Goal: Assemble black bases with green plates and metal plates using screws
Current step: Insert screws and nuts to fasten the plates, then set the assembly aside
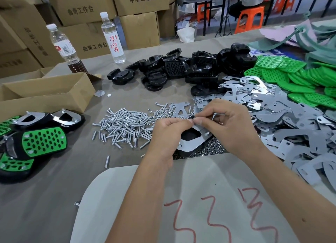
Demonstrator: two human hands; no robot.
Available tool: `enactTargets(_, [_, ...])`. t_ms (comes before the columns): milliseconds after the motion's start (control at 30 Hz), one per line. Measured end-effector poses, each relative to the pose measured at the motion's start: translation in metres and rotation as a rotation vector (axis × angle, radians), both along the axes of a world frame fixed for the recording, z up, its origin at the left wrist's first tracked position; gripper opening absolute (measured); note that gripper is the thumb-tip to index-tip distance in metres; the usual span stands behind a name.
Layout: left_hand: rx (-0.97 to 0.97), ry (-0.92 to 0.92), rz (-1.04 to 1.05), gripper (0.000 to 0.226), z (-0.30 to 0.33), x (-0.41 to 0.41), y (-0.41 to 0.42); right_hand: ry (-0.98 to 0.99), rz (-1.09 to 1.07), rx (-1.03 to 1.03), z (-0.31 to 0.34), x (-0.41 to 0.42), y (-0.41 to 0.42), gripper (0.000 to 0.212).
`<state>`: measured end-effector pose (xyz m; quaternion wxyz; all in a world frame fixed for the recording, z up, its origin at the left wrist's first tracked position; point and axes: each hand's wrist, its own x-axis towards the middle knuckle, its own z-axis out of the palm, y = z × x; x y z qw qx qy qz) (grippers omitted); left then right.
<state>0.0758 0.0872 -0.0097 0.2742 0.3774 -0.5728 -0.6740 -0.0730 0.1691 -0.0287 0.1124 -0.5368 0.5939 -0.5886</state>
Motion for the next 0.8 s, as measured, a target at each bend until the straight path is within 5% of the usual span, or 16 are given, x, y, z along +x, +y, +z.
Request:
enactTargets(433, [0.019, -0.012, -0.101, 0.006, 0.003, 0.008, -0.006, -0.173, 0.158, 0.049, 0.002, -0.005, 0.005, 0.006])
enactTargets(667, [0.021, -0.02, -0.082, 0.028, 0.004, 0.007, -0.007, -0.102, 0.128, 0.049, -0.002, -0.003, 0.002, 0.012])
enactTargets(800, [0.059, -0.002, -0.019, 0.019, 0.001, 0.007, -0.011, -0.127, 0.16, 0.022, 0.0, -0.003, 0.002, 0.006])
